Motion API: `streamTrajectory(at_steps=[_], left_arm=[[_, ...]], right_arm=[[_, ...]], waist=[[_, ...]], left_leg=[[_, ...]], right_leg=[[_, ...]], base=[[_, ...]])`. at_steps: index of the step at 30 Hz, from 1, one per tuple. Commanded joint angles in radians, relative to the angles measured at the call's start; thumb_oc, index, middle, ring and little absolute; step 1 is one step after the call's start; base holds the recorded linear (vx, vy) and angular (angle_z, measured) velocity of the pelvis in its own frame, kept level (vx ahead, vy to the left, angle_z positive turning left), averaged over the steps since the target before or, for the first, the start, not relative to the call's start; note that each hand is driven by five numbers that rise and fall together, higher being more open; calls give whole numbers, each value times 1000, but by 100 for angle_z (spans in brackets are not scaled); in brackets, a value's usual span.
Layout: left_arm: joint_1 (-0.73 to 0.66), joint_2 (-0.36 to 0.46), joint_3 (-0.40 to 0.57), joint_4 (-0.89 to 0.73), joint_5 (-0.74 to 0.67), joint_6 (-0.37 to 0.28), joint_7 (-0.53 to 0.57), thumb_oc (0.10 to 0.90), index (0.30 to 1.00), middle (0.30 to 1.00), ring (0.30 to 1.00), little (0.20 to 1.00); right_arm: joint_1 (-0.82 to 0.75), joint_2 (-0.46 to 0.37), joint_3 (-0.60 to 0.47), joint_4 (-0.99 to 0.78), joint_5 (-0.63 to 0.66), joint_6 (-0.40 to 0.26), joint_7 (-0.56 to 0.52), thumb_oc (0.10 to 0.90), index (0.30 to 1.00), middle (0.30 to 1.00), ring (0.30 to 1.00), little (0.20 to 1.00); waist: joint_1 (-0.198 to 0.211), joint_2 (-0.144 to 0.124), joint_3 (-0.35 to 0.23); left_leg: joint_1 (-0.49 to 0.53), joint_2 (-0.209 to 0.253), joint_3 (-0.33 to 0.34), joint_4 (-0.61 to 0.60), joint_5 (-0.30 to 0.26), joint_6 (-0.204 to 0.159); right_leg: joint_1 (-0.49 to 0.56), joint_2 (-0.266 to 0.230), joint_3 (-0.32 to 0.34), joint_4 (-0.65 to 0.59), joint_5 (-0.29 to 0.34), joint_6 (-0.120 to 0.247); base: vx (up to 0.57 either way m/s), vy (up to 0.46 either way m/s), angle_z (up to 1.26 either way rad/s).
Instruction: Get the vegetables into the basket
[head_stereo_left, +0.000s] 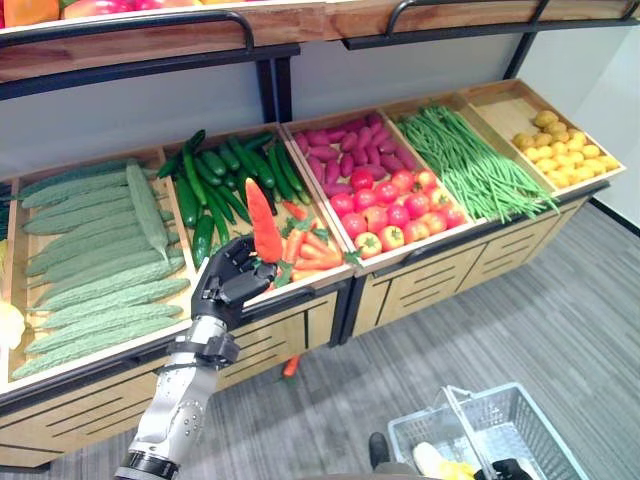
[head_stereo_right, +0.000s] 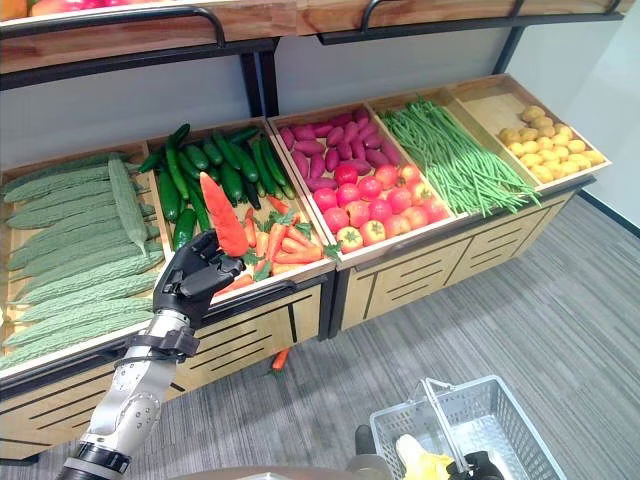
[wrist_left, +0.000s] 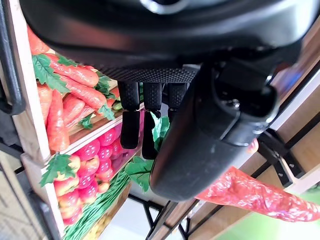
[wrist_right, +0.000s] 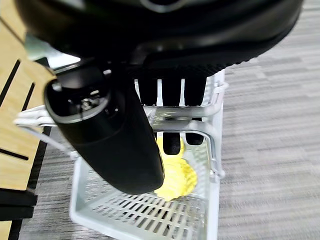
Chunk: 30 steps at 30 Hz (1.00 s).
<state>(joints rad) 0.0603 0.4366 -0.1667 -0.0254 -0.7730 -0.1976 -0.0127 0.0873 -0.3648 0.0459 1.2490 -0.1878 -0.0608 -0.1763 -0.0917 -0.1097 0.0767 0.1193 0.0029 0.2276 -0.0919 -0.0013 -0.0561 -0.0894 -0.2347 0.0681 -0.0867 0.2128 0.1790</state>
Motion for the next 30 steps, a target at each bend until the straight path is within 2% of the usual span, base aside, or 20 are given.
streamTrajectory(at_steps=[1, 4, 5, 6, 7, 8, 10, 12, 15, 24, 28, 29, 30], left_arm=[[-110, 30, 51, -117, 34, -105, -37, 400, 300, 300, 300, 300], [-109, 31, 60, -104, 49, -95, -29, 400, 300, 300, 300, 300], [-101, 29, 68, -107, 50, -90, -28, 400, 300, 300, 300, 300], [-96, 28, 70, -110, 51, -87, -33, 400, 300, 300, 300, 300], [-88, 35, 74, -129, 54, -86, -38, 400, 300, 300, 300, 300], [-82, 37, 78, -137, 56, -85, -39, 400, 300, 300, 300, 300], [-81, 37, 79, -137, 56, -85, -39, 400, 300, 300, 300, 300], [-72, 41, 87, -147, 62, -83, -49, 400, 300, 300, 300, 300], [-64, 32, 89, -136, 72, -83, -51, 400, 300, 300, 300, 300], [-72, 20, 67, -138, 49, -83, -47, 400, 300, 300, 300, 300], [-98, 17, 48, -134, 47, -83, -47, 400, 300, 300, 300, 300], [-105, 15, 44, -132, 47, -84, -46, 400, 300, 300, 300, 300], [-112, 10, 38, -141, 57, -87, -42, 400, 300, 300, 300, 300]], right_arm=[[-47, -36, 22, -1, 25, -20, -11, 400, 300, 300, 300, 300], [-65, -35, 24, 11, 31, -17, -17, 400, 300, 300, 300, 300], [-70, -35, 24, 14, 31, -17, -22, 400, 300, 300, 300, 300], [-71, -35, 28, 20, 30, -18, -21, 400, 300, 300, 300, 300], [-77, -37, 31, 29, 27, -17, -25, 400, 300, 300, 300, 300], [-78, -38, 34, 30, 26, -17, -25, 400, 300, 300, 300, 300], [-78, -38, 34, 30, 26, -17, -25, 400, 300, 300, 300, 300], [-86, -34, 44, 31, 23, -19, -24, 400, 300, 300, 300, 300], [-75, -26, 58, 15, 24, -20, -19, 400, 300, 300, 300, 300], [-57, -44, 52, -15, 43, -22, -31, 400, 300, 300, 300, 300], [-50, -67, 43, -24, 59, -30, -42, 400, 300, 300, 300, 300], [-51, -74, 40, -24, 63, -32, -44, 400, 300, 300, 300, 300], [-66, -87, 45, -16, 63, -32, -46, 400, 300, 300, 300, 300]], waist=[[5, -13, 3], [29, 9, 28], [40, 22, 33], [42, 25, 31], [56, 36, 25], [60, 41, 20], [60, 40, 21], [79, 40, 10], [72, 51, 4], [38, 74, 7], [25, 81, 24], [24, 81, 31], [40, 79, 48]], left_leg=[[-74, -3, -7, 101, -74, 51], [-88, 16, 45, 111, -70, 64], [-92, 27, 71, 122, -64, 71], [-91, 30, 82, 120, -61, 74], [-95, 35, 112, 121, -54, 82], [-82, 35, 105, 115, -74, 77], [-79, 34, 105, 115, -75, 77], [-77, 35, 138, 108, -69, 71], [-71, 48, 152, 107, -54, 49], [-69, 99, 175, 82, 8, -3], [-103, 136, 171, 145, 21, -34], [-117, 147, 163, 174, 22, -42], [-155, 146, 88, 239, 57, -47]], right_leg=[[-51, -64, -67, 38, 108, 70], [-72, -56, -220, 156, 6, 33], [-55, -40, -292, 249, -55, 12], [-49, -28, -303, 286, -79, 4], [-28, -21, -363, 356, -117, -9], [-13, -23, -371, 367, -146, 2], [-11, -24, -370, 369, -148, 3], [25, -40, -435, 331, -143, 3], [58, 2, -449, 247, -193, -19], [72, 68, -425, 178, -220, -49], [83, 97, -409, 149, -230, -72], [87, 102, -404, 142, -232, -78], [81, 118, -375, 127, -216, -102]], base=[[-161, 86, -51], [-195, 117, -105], [-161, 124, -120], [-172, 134, -116], [-42, 75, -66], [-8, 54, -64], [20, -10, -41], [-7, -82, -34], [45, -193, -22], [-8, -164, -15], [-49, -186, -15], [-118, -205, -21], [-117, -141, -44]])
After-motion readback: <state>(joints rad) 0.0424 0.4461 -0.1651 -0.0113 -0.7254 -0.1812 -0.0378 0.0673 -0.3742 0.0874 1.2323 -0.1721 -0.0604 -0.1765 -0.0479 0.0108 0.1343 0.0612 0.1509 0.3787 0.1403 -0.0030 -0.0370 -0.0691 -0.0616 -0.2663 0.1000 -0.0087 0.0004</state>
